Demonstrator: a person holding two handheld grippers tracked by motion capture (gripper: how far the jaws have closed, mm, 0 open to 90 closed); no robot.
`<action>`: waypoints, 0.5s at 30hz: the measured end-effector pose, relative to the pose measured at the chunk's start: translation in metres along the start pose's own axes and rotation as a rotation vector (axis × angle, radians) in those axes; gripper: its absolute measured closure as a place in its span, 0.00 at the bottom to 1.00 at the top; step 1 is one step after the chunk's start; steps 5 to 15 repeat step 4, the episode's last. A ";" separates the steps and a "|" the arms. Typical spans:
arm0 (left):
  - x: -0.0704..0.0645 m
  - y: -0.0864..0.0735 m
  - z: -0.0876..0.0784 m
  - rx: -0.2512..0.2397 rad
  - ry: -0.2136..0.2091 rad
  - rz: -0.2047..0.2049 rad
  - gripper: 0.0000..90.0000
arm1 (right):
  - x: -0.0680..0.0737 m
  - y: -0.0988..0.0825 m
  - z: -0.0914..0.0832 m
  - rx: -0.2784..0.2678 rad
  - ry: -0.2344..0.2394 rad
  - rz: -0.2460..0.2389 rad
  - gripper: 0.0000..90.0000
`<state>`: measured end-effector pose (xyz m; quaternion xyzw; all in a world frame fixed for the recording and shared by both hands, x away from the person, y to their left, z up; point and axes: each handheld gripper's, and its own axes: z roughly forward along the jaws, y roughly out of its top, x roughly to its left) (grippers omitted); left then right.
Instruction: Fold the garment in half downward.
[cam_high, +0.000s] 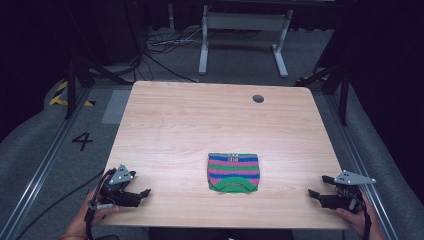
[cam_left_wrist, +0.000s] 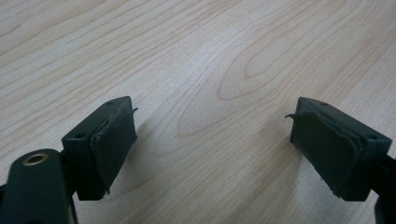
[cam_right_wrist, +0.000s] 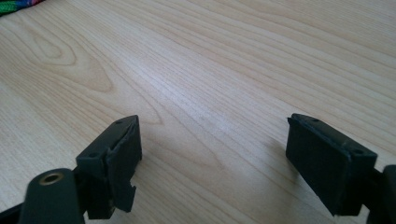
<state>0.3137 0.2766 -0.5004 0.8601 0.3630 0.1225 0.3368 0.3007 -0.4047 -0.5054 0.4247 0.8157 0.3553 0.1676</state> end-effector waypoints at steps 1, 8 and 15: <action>0.000 0.000 0.001 -0.001 0.001 -0.005 0.16 | 0.000 0.000 0.000 0.000 0.000 0.000 0.21; 0.000 0.002 0.002 0.004 0.011 -0.012 0.12 | 0.000 0.000 0.000 0.000 0.000 0.000 0.21; 0.000 0.002 0.002 0.004 0.011 -0.012 0.12 | 0.000 0.000 0.000 0.000 0.000 0.000 0.21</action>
